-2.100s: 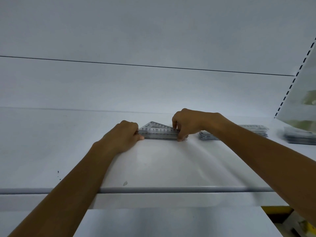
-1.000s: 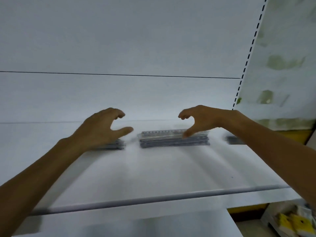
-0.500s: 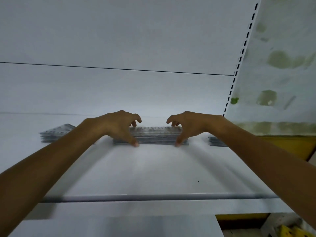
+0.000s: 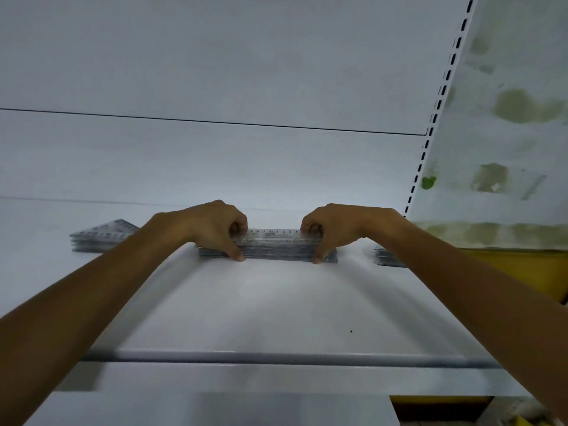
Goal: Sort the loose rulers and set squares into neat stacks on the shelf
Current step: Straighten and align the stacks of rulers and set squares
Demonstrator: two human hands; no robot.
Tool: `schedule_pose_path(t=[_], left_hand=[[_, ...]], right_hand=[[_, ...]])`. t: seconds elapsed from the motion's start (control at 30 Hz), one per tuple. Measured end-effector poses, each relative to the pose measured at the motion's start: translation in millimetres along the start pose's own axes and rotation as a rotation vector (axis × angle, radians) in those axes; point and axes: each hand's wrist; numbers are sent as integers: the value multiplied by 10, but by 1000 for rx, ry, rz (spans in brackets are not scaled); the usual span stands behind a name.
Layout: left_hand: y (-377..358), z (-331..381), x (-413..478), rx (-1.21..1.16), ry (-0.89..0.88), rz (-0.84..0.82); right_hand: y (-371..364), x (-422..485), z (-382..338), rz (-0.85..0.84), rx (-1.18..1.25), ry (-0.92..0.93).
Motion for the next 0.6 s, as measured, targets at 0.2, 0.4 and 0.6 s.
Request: schedule_pose_path(t=[0.2,0.4,0.6], left_hand=[[-25,-1,-48,13,-43,-9],[13,-3,-60,25,-84,-9],[12,-32,-83,17,-81,33]], right_hand=[[19,-51,-38,-34,-55,21],[33,-85,-81,-23,-65,20],[36,-116,-96,-17,-58,29]])
Point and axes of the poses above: each hand's wrist, its own x-axis towards the middle knuckle, its own y-axis out of the back of the hand, z = x × y, and after that the axes turned 2 degrees about -x, right-handed
